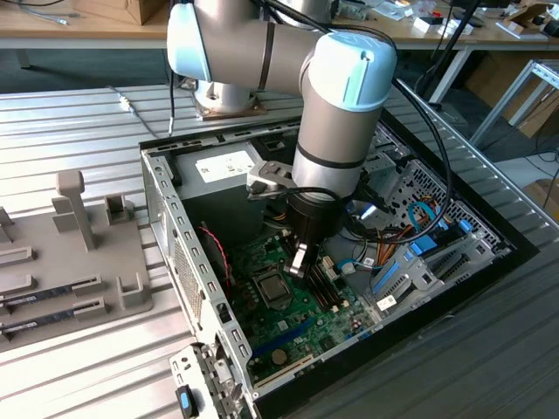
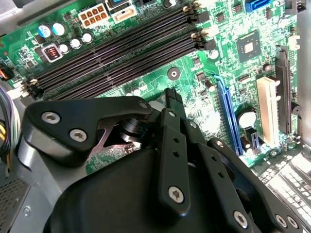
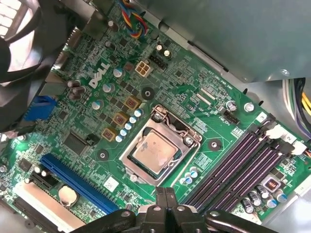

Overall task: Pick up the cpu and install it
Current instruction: 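Install the first cpu locking lever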

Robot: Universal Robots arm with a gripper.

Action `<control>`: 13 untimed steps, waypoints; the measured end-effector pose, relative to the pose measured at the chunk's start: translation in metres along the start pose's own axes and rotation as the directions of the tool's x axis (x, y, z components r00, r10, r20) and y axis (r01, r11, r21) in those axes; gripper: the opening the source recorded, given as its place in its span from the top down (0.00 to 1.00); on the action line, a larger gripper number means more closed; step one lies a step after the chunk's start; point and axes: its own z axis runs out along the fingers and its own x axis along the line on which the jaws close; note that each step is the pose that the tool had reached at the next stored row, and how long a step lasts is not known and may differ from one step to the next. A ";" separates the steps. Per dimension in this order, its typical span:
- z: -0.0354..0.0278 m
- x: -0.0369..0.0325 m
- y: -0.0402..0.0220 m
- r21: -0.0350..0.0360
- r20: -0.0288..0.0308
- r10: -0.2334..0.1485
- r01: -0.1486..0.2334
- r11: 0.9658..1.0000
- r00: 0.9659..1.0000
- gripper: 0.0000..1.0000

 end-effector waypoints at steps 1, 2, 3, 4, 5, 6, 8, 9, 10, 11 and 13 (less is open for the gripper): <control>0.0010 -0.0001 0.0001 0.000 0.000 0.000 0.000 1.000 1.000 0.89; 0.0017 -0.0001 0.0001 0.000 0.000 0.000 0.000 1.000 1.000 0.89; 0.0021 -0.0001 0.0001 0.000 0.000 0.000 0.000 1.000 1.000 0.89; 0.0022 -0.0001 0.0001 0.000 0.000 0.000 0.000 1.000 1.000 0.89; 0.0023 -0.0001 0.0001 0.000 0.000 0.000 0.000 1.000 1.000 0.89; 0.0023 -0.0001 0.0001 0.000 0.000 0.000 0.000 1.000 1.000 0.89; 0.0028 -0.0001 0.0001 0.000 0.000 0.000 0.000 1.000 1.000 0.89; 0.0038 0.0000 -0.0002 0.000 0.000 0.000 0.000 1.000 1.000 0.89; 0.0047 0.0007 -0.0010 0.000 0.000 0.000 0.000 1.000 1.000 0.89; 0.0053 0.0013 -0.0017 0.000 0.000 0.000 0.000 1.000 1.000 0.89; 0.0062 0.0022 -0.0031 0.000 0.000 0.000 0.000 1.000 1.000 0.89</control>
